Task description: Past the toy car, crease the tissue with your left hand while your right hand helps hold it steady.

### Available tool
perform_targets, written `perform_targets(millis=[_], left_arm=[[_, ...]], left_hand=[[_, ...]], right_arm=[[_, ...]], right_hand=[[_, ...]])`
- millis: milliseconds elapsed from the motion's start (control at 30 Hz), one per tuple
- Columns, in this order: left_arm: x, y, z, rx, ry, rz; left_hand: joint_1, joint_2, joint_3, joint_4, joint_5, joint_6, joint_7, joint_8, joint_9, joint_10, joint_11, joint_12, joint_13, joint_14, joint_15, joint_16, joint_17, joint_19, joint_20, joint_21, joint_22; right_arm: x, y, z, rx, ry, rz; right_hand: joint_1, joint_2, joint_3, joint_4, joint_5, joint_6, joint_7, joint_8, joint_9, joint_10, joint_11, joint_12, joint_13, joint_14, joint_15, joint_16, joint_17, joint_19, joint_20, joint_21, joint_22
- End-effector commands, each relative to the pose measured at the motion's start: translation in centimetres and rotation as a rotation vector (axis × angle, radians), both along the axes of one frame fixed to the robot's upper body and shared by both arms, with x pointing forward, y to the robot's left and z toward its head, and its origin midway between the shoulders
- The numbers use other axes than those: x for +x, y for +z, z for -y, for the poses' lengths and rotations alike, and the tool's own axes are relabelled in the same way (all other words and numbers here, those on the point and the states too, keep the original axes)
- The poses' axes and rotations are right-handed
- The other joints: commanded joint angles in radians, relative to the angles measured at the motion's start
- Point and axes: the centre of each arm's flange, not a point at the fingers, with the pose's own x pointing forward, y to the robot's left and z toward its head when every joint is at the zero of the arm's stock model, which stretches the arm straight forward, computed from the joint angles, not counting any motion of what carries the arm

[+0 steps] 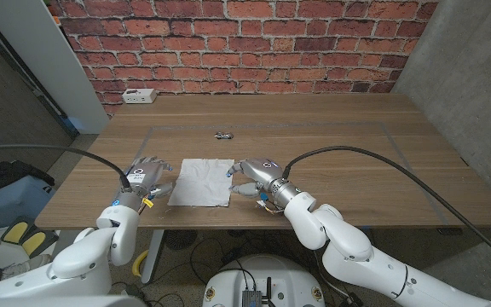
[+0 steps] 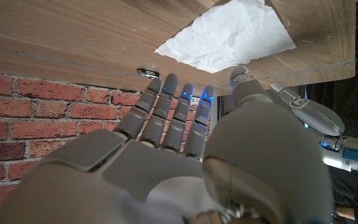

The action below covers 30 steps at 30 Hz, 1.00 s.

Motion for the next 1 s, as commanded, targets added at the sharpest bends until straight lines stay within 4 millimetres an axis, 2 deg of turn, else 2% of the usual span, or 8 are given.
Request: perform_targets(millis=[33,133,200,400,600,1000], left_arm=[[0.5,-0.3,-0.6,-0.002,0.018,-0.112],[0.9,-0.3,-0.7,0.001,0.024,-0.149],[1.2,-0.4,-0.8,-0.005,0.025,-0.172],[1.4,-0.4,-0.8,-0.014,0.012,-0.230],[1.2,-0.6,-0.5,-0.025,-0.010,-0.245],[0.8,-1.5,0.0,-0.025,-0.041,-0.255]], left_hand=[[0.005,-0.010,-0.033,0.004,0.003,0.032,-0.092,-0.004,0.003,-0.037,0.030,-0.010,0.020,-0.060,0.005,-0.008,0.001,-0.025,0.005,-0.005,0.004],[0.011,-0.008,-0.047,0.005,0.005,0.045,-0.109,-0.009,0.002,-0.075,0.047,-0.022,0.028,-0.102,0.018,-0.014,-0.001,-0.041,0.006,-0.009,0.005],[0.014,-0.007,-0.051,0.005,0.005,0.045,-0.115,-0.013,0.002,-0.083,0.043,-0.023,0.030,-0.118,0.023,-0.016,-0.001,-0.048,0.007,-0.011,0.005],[0.023,-0.001,-0.063,0.007,0.006,0.048,-0.122,-0.023,0.002,-0.132,0.062,-0.038,0.037,-0.158,0.045,-0.017,-0.002,-0.074,0.013,-0.017,0.005],[0.024,0.000,-0.072,0.008,0.006,0.058,-0.131,-0.026,0.001,-0.150,0.064,-0.042,0.041,-0.180,0.054,-0.016,-0.003,-0.095,0.020,-0.023,0.005],[0.041,0.007,-0.081,0.004,0.007,0.106,-0.145,-0.022,0.000,-0.189,0.072,-0.050,0.048,-0.214,0.073,-0.014,-0.003,-0.126,0.033,-0.028,0.006]], right_arm=[[0.0,-0.7,-1.0,-0.036,-0.013,-0.033],[0.1,-0.7,-1.3,-0.043,-0.015,-0.032],[0.1,-0.8,-1.5,-0.047,-0.014,-0.035],[0.3,-1.2,-2.1,-0.062,-0.007,-0.053],[0.3,-1.8,-2.5,-0.067,0.004,-0.062],[0.2,-2.3,-2.7,-0.065,0.015,-0.077]], right_hand=[[0.031,0.000,-0.013,-0.002,0.015,0.012,-0.013,-0.009,0.005,0.001,-0.013,0.012,0.013,-0.018,-0.163,0.025,0.036,-0.006,-0.006,0.003,0.006],[0.067,0.009,-0.017,-0.006,0.021,0.021,-0.020,-0.013,0.006,0.001,-0.021,0.018,0.023,-0.021,-0.167,0.049,0.066,-0.009,-0.008,0.004,0.007],[0.074,0.010,-0.021,-0.005,0.023,0.021,-0.024,-0.016,0.007,-0.001,-0.024,0.019,0.026,-0.018,-0.168,0.059,0.076,-0.012,-0.010,0.003,0.008],[0.093,0.014,-0.031,-0.002,0.026,0.023,-0.025,-0.022,0.008,-0.001,-0.025,0.022,0.034,-0.009,-0.170,0.090,0.107,-0.015,-0.011,0.003,0.009],[0.113,0.016,-0.056,0.005,0.029,0.023,-0.024,-0.035,0.009,0.002,-0.036,0.027,0.050,-0.016,-0.167,0.148,0.169,-0.033,-0.012,-0.001,0.012],[0.153,0.024,-0.081,0.006,0.036,0.022,-0.030,-0.054,0.012,0.009,-0.043,0.051,0.078,-0.042,-0.168,0.219,0.257,-0.041,-0.006,0.001,0.016]])
